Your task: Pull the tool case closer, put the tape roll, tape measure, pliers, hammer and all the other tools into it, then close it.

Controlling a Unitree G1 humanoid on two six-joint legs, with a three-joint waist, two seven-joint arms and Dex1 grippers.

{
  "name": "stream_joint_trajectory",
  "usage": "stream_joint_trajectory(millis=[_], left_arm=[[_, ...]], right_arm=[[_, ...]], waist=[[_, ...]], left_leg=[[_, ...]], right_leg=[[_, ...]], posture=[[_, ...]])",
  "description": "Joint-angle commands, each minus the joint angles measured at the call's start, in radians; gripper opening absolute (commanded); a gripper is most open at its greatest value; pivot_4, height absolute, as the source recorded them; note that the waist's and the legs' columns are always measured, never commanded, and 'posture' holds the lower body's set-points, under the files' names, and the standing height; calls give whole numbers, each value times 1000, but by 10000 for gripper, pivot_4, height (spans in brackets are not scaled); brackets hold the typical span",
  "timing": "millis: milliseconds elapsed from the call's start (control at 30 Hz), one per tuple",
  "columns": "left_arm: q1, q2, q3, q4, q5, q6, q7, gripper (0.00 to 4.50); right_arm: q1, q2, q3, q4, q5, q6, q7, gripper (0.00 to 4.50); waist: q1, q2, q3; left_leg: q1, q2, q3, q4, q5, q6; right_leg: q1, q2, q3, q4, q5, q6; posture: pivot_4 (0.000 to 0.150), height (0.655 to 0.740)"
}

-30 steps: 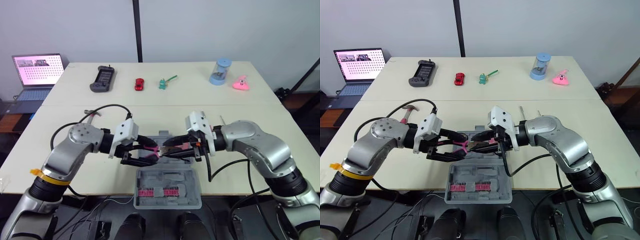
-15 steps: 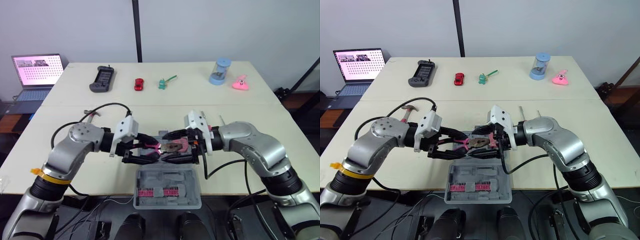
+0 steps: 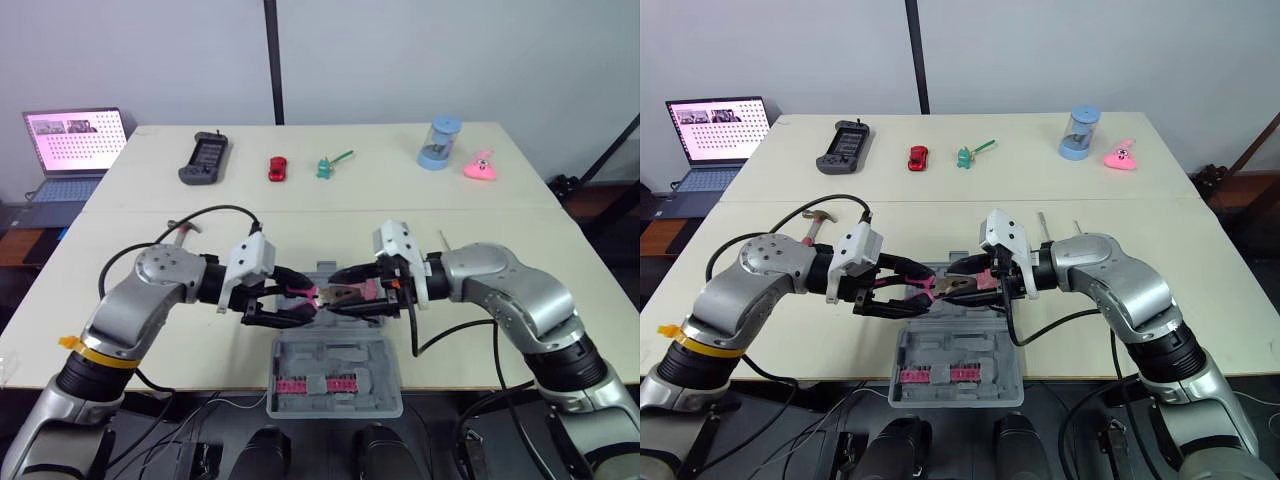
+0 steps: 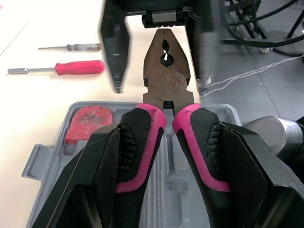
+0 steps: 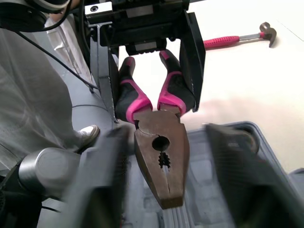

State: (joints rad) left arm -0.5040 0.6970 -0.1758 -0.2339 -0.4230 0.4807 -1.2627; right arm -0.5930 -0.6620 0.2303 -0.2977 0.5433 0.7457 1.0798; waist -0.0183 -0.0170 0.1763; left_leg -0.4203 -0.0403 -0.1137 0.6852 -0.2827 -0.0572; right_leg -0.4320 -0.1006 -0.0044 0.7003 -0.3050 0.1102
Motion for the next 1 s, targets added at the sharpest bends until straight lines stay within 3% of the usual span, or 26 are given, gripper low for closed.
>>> stream_joint_trajectory(millis=[33, 300, 433, 567, 767, 1000], left_arm=[[-11, 0, 17, -19, -18, -12, -1, 25774], [-10, -17, 46, -24, -42, 11, 33, 25774], [-10, -3, 82, -16, -77, 40, 31, 44824], [25, 42, 156, -25, -115, 24, 9, 45000], [207, 167, 335, -53, -149, 11, 1, 45000], [429, 187, 467, -101, -149, -11, 49, 45000]], right_arm=[[-4, 7, -16, -4, -3, -21, -1, 9462], [-6, 17, -23, 0, 0, -19, -6, 9462], [-20, 9, -40, 16, -1, -26, 5, 9461], [-40, -13, -58, 50, -10, -52, 32, 9461], [-91, -51, -27, 194, -112, -213, 115, 9461], [-124, 0, 71, 391, -272, -404, 168, 9461]], waist=[[0, 0, 0], [0, 0, 0], [0, 0, 0], [-3, 0, 0], [-15, 0, 0], [-23, 1, 0]], left_leg=[[0, 0, 0, 0, 0, 0], [0, 0, 0, 0, 0, 0], [0, 0, 0, 0, 0, 0], [0, 0, 0, 0, 0, 0], [1, 1, 0, 0, 0, 0], [1, 2, 0, 0, 0, 0]], right_leg=[[0, 0, 0, 0, 0, 0], [0, 0, 0, 0, 0, 0], [0, 0, 0, 0, 0, 0], [0, 0, 0, 0, 0, 0], [0, 1, 1, 0, 0, 0], [0, 0, 1, 0, 0, 0]], posture=[[1500, 6741], [1500, 6741], [1500, 6741], [1500, 6741], [1500, 6741], [1500, 6741]])
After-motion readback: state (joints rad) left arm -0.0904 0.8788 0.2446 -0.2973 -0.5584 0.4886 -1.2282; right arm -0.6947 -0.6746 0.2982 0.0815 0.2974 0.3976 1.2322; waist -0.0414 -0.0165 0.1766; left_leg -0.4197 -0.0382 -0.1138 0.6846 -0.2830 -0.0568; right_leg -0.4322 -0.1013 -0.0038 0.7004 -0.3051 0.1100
